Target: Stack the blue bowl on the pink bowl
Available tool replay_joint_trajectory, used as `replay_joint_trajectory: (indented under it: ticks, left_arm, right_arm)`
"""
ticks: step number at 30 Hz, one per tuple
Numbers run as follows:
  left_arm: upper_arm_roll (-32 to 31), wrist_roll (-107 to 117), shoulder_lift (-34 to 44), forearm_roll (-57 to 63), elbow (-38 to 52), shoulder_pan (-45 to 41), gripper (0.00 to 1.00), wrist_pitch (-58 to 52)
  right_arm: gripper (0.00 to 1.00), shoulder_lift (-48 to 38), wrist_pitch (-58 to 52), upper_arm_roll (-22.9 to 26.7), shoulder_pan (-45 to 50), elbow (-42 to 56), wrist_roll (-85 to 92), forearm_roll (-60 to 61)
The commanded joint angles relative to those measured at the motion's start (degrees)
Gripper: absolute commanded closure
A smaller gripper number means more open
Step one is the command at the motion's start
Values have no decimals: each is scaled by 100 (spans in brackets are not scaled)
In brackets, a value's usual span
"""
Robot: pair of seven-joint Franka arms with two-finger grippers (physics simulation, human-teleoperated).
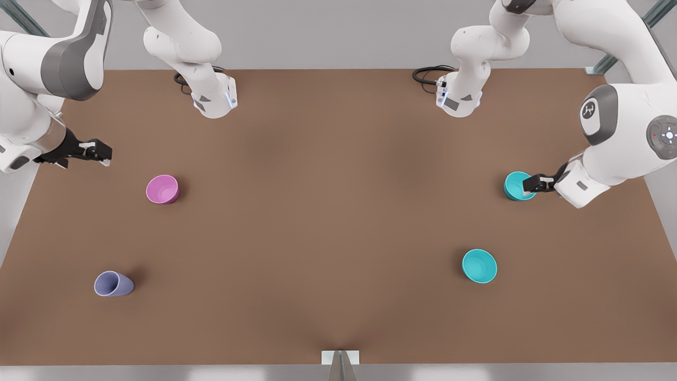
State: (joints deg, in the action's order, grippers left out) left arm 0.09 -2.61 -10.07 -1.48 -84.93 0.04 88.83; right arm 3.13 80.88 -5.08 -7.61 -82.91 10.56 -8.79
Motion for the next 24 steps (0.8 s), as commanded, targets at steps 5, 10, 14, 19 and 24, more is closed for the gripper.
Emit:
replay_joint_trajectory:
  ticks: [5, 10, 14, 19, 24]
  left_arm:
    - [0, 94, -4, 7, 12, -4, 0, 3]
    - [-9, 86, -30, 16, 91, -21, 0, -50]
    - [8, 121, -101, 34, 91, -21, 0, -41]
    - [61, 147, -118, 78, 91, -12, 0, -94]
    - [70, 147, -39, 69, 99, -21, 0, -480]
  right_arm:
    - [0, 346, -281, 16, 5, 64, 262, -62]
    - [0, 725, 191, 42, -926, -1112, 254, 404]
    - [0, 4, 2019, 51, -1296, -3187, 324, 650]
    - [0, -23, 3487, 60, -1708, -4207, 825, 887]
    - [0, 240, 4445, 60, -1928, -4831, 957, 1063]
